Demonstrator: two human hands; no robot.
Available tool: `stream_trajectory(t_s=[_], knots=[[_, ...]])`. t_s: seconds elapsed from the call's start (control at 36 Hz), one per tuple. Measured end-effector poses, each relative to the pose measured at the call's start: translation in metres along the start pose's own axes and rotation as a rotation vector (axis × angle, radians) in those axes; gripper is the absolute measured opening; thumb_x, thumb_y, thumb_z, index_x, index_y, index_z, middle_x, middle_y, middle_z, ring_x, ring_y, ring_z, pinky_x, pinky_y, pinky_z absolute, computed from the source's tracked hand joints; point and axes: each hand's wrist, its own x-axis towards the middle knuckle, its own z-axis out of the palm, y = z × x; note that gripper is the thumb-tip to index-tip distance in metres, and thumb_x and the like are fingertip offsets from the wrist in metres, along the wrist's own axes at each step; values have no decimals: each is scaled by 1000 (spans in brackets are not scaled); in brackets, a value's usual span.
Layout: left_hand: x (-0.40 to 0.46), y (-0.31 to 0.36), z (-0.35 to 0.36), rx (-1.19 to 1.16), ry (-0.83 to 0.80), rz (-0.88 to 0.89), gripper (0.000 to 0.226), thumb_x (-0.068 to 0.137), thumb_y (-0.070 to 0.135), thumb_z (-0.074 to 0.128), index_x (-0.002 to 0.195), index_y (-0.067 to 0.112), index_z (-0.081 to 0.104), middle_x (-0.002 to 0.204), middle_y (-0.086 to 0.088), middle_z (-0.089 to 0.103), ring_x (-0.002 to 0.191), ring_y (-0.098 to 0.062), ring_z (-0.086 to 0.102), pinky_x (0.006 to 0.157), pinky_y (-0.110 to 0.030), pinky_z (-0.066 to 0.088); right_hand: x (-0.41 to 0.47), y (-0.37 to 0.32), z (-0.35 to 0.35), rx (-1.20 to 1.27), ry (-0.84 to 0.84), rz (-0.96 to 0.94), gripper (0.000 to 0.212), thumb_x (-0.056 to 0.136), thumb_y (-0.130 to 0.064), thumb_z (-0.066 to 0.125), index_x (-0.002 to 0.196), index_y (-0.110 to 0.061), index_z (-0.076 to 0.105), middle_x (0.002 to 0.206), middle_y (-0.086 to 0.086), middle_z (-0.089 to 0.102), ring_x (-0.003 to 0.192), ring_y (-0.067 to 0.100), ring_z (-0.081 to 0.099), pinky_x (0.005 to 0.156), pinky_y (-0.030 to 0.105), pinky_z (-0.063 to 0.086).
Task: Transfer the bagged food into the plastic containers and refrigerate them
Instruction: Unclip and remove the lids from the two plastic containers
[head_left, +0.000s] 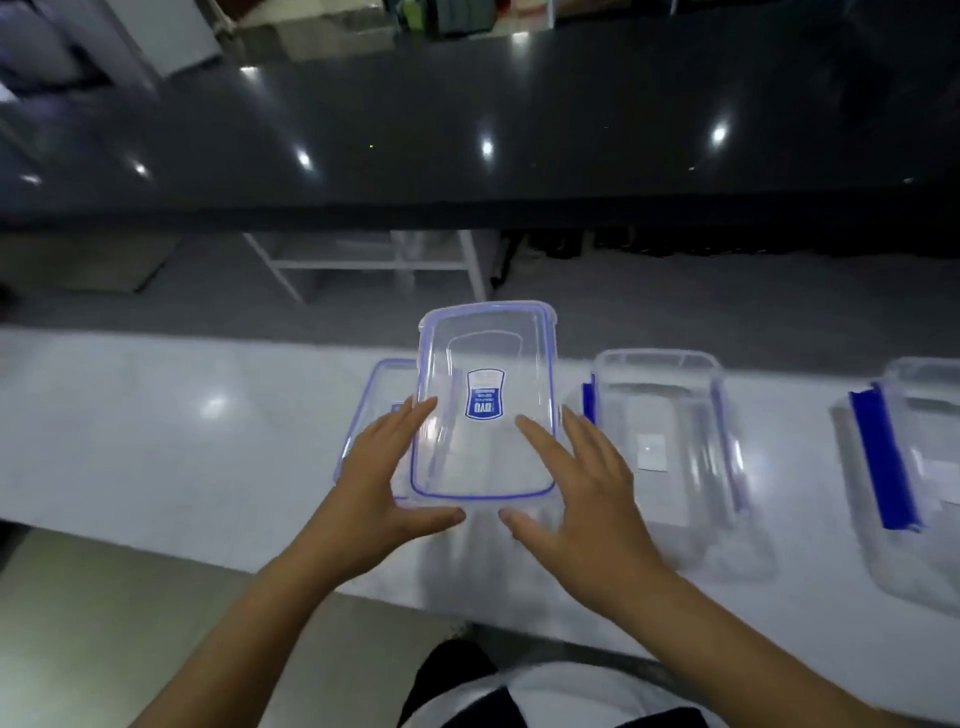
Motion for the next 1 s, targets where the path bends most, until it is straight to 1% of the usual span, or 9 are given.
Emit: stream_trajectory(t_s=[0.08, 0.19, 0.25, 0.36, 0.44, 0.58, 0.78, 0.92, 1.0], knots=[[6, -49, -21, 10, -10, 13, 110, 67, 41, 90, 155, 38, 25, 160, 16, 27, 146, -12, 26, 119, -47, 30, 20, -23, 46, -11, -30, 66, 83, 86, -55, 66, 148, -58, 11, 166, -11, 3, 151, 10, -7, 122, 38, 4], [20, -109, -34, -3, -51, 34, 110, 67, 43, 90, 155, 37, 24, 160, 13, 30, 145, -15, 29, 117, -49, 31, 42, -36, 96, -57, -61, 108, 82, 85, -63, 61, 140, -64, 1, 166, -11, 4, 151, 12, -4, 122, 41, 4], [29, -133, -37, 17, -74, 34, 111, 67, 46, 90, 155, 38, 23, 162, 13, 26, 147, -17, 26, 119, -47, 28, 52, -38, 116, -95, -79, 140, 82, 84, -64, 61, 139, -64, -1, 166, -10, 6, 152, 16, -3, 122, 42, 5], [44, -166, -39, 61, -131, 54, 109, 68, 51, 86, 156, 37, 22, 163, 11, 22, 150, -19, 19, 122, -40, 19, 65, -43, 145, -157, -66, 240, 86, 82, -63, 63, 151, -52, 12, 165, -8, 14, 152, 22, 3, 120, 43, 8], [54, -180, -37, 89, -177, 68, 110, 69, 57, 83, 156, 37, 19, 165, 9, 18, 152, -20, 13, 122, -38, 14, 66, -44, 159, -159, -61, 298, 88, 79, -67, 59, 153, -48, 14, 165, -8, 15, 152, 21, 1, 120, 44, 7], [66, -202, -35, 116, -219, 98, 113, 68, 66, 77, 157, 38, 15, 166, 9, 17, 152, -22, 10, 123, -42, 16, 67, -46, 174, -181, -21, 326, 90, 73, -73, 50, 152, -48, 17, 164, -8, 19, 152, 21, 0, 119, 42, 5], [66, -215, -30, 131, -206, 128, 114, 65, 73, 68, 158, 34, 15, 165, 4, 19, 152, -23, 12, 122, -42, 16, 68, -42, 185, -234, -38, 329, 85, 81, -70, 48, 151, -55, 3, 167, -8, 3, 152, 19, -7, 120, 42, -1], [65, -213, -25, 132, -190, 117, 113, 62, 76, 62, 158, 34, 17, 166, 4, 20, 153, -24, 10, 122, -42, 13, 66, -39, 184, -204, -21, 325, 85, 84, -62, 55, 151, -53, 4, 167, -6, 8, 152, 18, -3, 121, 41, 1], [64, -212, -23, 142, -190, 125, 112, 67, 74, 68, 158, 36, 14, 166, 5, 17, 153, -22, 7, 123, -42, 11, 64, -38, 182, -184, -21, 314, 85, 86, -59, 59, 148, -58, 0, 167, -9, 7, 152, 15, -3, 121, 38, 0]])
